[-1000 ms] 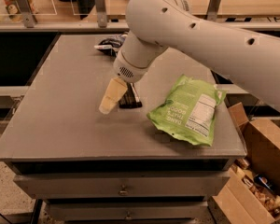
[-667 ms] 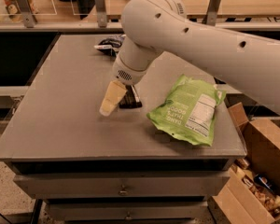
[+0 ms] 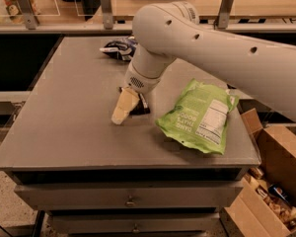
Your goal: Move rxbar chocolate near blue chip bag
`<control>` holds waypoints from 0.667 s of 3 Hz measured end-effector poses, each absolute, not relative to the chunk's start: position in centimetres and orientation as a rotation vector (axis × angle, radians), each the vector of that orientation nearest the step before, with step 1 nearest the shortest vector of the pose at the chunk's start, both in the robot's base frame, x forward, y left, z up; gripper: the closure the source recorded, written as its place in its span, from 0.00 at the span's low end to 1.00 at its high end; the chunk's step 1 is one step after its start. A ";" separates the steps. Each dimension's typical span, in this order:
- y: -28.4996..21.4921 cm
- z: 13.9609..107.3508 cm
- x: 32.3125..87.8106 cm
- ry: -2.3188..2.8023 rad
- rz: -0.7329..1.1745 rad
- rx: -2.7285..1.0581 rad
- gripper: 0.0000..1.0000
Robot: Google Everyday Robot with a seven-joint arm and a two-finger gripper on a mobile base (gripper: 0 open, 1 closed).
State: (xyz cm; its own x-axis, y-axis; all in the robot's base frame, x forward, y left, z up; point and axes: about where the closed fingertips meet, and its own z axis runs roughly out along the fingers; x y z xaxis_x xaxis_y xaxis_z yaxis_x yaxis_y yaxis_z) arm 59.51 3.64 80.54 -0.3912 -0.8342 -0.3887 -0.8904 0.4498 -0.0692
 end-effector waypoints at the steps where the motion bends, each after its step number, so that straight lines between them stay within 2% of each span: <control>1: 3.0 80.1 59.7 2.396 0.220 -1.426 0.16; 2: 2.6 80.1 59.7 2.431 0.233 -1.413 0.41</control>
Offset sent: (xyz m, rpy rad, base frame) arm 0.0050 -0.0190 -0.0033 -0.0164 0.1154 -0.0894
